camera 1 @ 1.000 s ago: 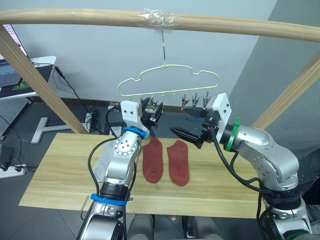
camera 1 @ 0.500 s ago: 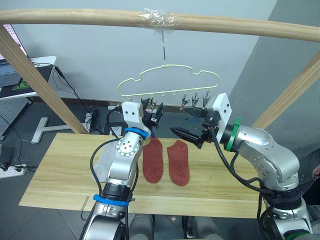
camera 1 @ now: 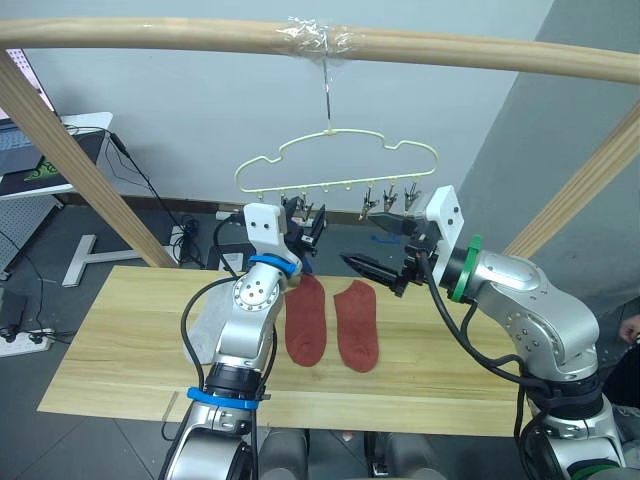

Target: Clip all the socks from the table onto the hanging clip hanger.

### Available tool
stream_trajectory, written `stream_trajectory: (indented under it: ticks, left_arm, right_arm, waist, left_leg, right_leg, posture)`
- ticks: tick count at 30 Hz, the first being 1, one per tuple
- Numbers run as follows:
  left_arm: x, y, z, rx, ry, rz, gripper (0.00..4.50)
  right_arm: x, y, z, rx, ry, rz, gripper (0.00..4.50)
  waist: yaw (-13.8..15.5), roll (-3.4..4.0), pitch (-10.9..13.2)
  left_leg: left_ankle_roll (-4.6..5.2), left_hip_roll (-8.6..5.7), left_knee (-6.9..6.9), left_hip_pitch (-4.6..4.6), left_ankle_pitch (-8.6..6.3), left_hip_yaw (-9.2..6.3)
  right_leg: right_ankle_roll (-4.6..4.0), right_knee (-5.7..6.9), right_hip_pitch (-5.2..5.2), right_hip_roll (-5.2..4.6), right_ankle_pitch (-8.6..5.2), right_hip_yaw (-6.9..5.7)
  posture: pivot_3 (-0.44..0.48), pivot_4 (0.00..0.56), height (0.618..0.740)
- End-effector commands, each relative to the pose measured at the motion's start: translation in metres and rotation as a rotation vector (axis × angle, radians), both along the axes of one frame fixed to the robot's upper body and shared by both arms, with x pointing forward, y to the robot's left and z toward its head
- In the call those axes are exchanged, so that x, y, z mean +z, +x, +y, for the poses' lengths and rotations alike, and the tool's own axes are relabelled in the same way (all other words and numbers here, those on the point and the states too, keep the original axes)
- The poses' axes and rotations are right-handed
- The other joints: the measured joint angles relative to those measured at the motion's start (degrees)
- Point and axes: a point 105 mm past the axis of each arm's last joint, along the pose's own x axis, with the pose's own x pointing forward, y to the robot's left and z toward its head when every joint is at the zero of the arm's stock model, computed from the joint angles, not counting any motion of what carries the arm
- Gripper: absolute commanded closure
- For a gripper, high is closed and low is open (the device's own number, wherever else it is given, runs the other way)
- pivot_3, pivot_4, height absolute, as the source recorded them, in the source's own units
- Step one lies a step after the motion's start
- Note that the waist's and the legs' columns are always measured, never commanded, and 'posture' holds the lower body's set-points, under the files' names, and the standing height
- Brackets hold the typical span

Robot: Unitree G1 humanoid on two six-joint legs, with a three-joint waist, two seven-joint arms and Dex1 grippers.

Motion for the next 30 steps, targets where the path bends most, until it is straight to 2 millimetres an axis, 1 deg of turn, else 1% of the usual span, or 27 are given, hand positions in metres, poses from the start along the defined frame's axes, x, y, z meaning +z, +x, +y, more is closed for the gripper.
stream_trajectory:
  ticks: [1, 3, 7, 9, 11, 14, 17, 19, 20, 21, 22, 24, 27, 30]
  left_arm:
    - [0.016, 0.0, 0.0, -0.001, -0.031, -0.06, 2.11]
    - [0.019, -0.001, -0.001, -0.011, -0.027, -0.071, 2.48]
    - [0.019, 0.0, -0.002, -0.013, -0.028, -0.073, 3.69]
    - [0.019, 0.0, -0.002, -0.013, -0.029, -0.073, 4.12]
    - [0.019, 0.0, -0.002, -0.015, -0.029, -0.071, 4.43]
    - [0.017, -0.001, -0.002, -0.016, -0.028, -0.066, 4.49]
    - [0.015, -0.001, -0.002, -0.025, -0.017, -0.057, 4.49]
    - [0.013, -0.001, -0.003, -0.036, -0.023, -0.04, 4.49]
    - [0.013, -0.001, -0.003, -0.044, -0.019, -0.036, 4.49]
    - [0.012, -0.002, -0.001, -0.051, -0.012, -0.033, 4.49]
    - [0.011, -0.003, 0.0, -0.055, -0.007, -0.033, 4.49]
    - [0.009, -0.004, 0.004, -0.066, 0.012, -0.028, 4.49]
    - [0.007, -0.005, 0.008, -0.059, 0.018, -0.024, 4.49]
    - [0.005, -0.007, 0.011, -0.055, 0.02, -0.016, 4.49]
  right_arm:
    - [0.013, -0.005, 0.003, 0.027, 0.01, -0.056, 0.0]
    - [0.013, -0.006, 0.003, 0.027, 0.01, -0.056, 0.0]
    - [0.011, -0.006, 0.004, 0.027, 0.01, -0.051, 0.0]
    - [0.011, -0.006, 0.004, 0.025, 0.013, -0.05, 0.0]
    - [0.011, -0.006, 0.003, 0.025, 0.011, -0.049, 0.0]
    - [0.009, -0.006, 0.003, 0.024, 0.008, -0.047, 0.0]
    - [0.0, -0.002, 0.001, -0.003, -0.008, -0.025, 0.0]
    - [-0.015, 0.004, -0.001, -0.046, -0.054, 0.007, 0.0]
    - [-0.031, 0.012, -0.003, -0.108, -0.089, 0.051, 0.0]
    - [-0.052, 0.019, -0.002, -0.152, -0.135, 0.077, 0.0]
    - [-0.066, 0.023, 0.0, -0.176, -0.167, 0.088, 0.0]
    - [-0.099, 0.028, 0.007, -0.192, -0.238, 0.134, 0.0]
    - [-0.133, 0.039, 0.012, -0.242, -0.3, 0.193, 0.0]
    - [-0.16, 0.048, 0.018, -0.287, -0.346, 0.246, 0.0]
  waist:
    - [0.0, 0.0, 0.0]
    - [0.0, 0.0, 0.0]
    - [0.0, 0.0, 0.0]
    - [0.0, 0.0, 0.0]
    - [0.0, 0.0, 0.0]
    - [0.0, 0.0, 0.0]
    - [0.0, 0.0, 0.0]
    - [-0.01, 0.0, 0.0]
    - [-0.01, 0.0, 0.0]
    - [-0.02, -0.01, -0.01]
    - [-0.04, -0.03, -0.02]
    - [-0.18, -0.02, -0.02]
    - [-0.32, -0.01, -0.01]
    - [-0.42, -0.02, -0.02]
  left_leg:
    - [0.0, 0.0, 0.0, 0.0, 0.0, 0.0]
    - [0.0, 0.0, 0.0, 0.0, 0.0, 0.0]
    - [0.0, 0.0, 0.0, 0.0, 0.0, 0.0]
    - [0.0, 0.0, 0.0, 0.0, 0.0, 0.0]
    - [0.0, 0.0, 0.0, 0.0, 0.0, 0.0]
    - [0.0, 0.0, 0.0, 0.0, 0.0, 0.0]
    - [0.0, 0.0, 0.0, 0.0, 0.0, 0.0]
    - [0.0, 0.0, 0.0, 0.0, 0.0, 0.0]
    - [0.0, 0.0, 0.0, 0.0, 0.0, 0.0]
    - [0.0, 0.0, 0.0, 0.01, 0.0, 0.0]
    - [0.0, 0.0, 0.0, 0.02, 0.0, 0.01]
    - [0.0, -0.02, 0.0, 0.05, 0.0, 0.03]
    - [-0.01, 0.0, -0.01, 0.07, 0.01, 0.05]
    - [-0.01, 0.02, 0.01, 0.07, 0.01, 0.07]
  right_leg:
    - [0.0, 0.0, 0.0, 0.0, 0.0, 0.0]
    - [0.0, 0.0, 0.0, 0.0, 0.0, 0.0]
    - [0.0, 0.0, 0.0, 0.0, 0.0, 0.0]
    - [0.0, 0.0, 0.0, 0.0, 0.0, 0.0]
    - [0.0, 0.0, 0.0, 0.0, 0.0, 0.0]
    - [0.0, 0.0, 0.0, 0.0, 0.0, 0.0]
    - [-0.01, 0.0, 0.0, 0.0, 0.0, 0.0]
    - [0.0, 0.0, 0.0, 0.0, 0.0, 0.0]
    - [0.0, 0.0, 0.01, 0.0, 0.0, 0.0]
    - [0.0, 0.0, 0.0, 0.0, 0.0, 0.0]
    - [0.0, 0.0, 0.02, 0.0, 0.0, 0.0]
    - [0.01, 0.01, 0.02, 0.01, -0.01, 0.02]
    - [0.0, 0.04, 0.0, 0.03, 0.0, 0.02]
    - [-0.02, 0.04, 0.01, 0.03, 0.01, 0.02]
  posture:
    - [0.077, 0.18, 0.74]
    - [0.077, 0.18, 0.74]
    - [0.076, 0.179, 0.74]
    - [0.076, 0.179, 0.74]
    - [0.075, 0.178, 0.74]
    - [0.076, 0.178, 0.74]
    - [0.076, 0.178, 0.74]
    - [0.073, 0.178, 0.74]
    - [0.073, 0.178, 0.74]
    - [0.073, 0.178, 0.74]
    - [0.074, 0.177, 0.74]
    - [0.074, 0.177, 0.74]
    - [0.091, 0.177, 0.74]
    - [0.101, 0.176, 0.74]
